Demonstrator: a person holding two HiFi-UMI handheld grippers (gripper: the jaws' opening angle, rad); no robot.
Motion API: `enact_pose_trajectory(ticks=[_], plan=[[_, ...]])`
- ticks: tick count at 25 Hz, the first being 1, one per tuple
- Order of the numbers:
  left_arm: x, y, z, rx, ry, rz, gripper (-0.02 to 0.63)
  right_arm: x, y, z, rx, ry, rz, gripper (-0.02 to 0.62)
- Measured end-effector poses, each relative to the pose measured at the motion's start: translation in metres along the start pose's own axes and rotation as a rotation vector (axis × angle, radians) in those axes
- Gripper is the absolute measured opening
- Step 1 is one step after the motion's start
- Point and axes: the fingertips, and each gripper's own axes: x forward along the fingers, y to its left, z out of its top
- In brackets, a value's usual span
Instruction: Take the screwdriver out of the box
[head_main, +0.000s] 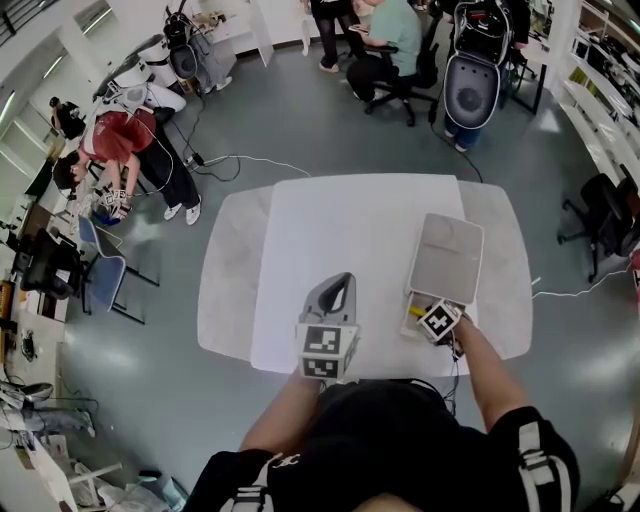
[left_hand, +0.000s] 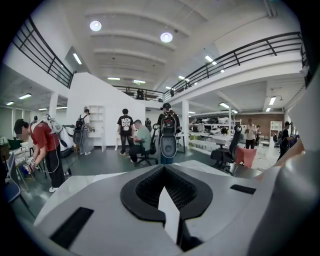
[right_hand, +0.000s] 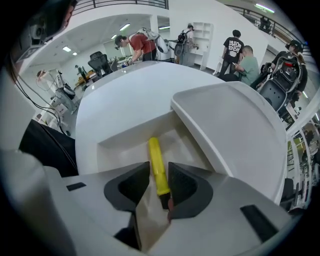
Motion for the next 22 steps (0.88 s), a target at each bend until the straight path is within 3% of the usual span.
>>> enact_pose_trajectory(ticks=[2,6,11,17,22], plan=[[0.002,-0.001,0.002,0.001,-0.004,-0.003,0.012,-0.002,-0.004,-0.006,-0.008,0.036,-0.024,0.101],[0.003,-0.004,0.004,0.005,-0.010,-0.010,0.012,0.005,0.017,0.012,-0.015,-0.072,0.066,0.069],[0.004,-0.003,0.009,0.005,-0.018,-0.019,0.012,-0.005,0.018,0.022,0.015,-0.116,0.075,0.067],[0.006,-0.008,0.004,-0.003,-0.019,-0.038,0.013,-0.032,0.006,0.029,0.000,-0.175,0.004,0.067],[0.008,-0.016,0.007,0.003,-0.026,-0.064,0.013,-0.072,0.006,0.052,0.000,-0.303,-0.034,0.067]])
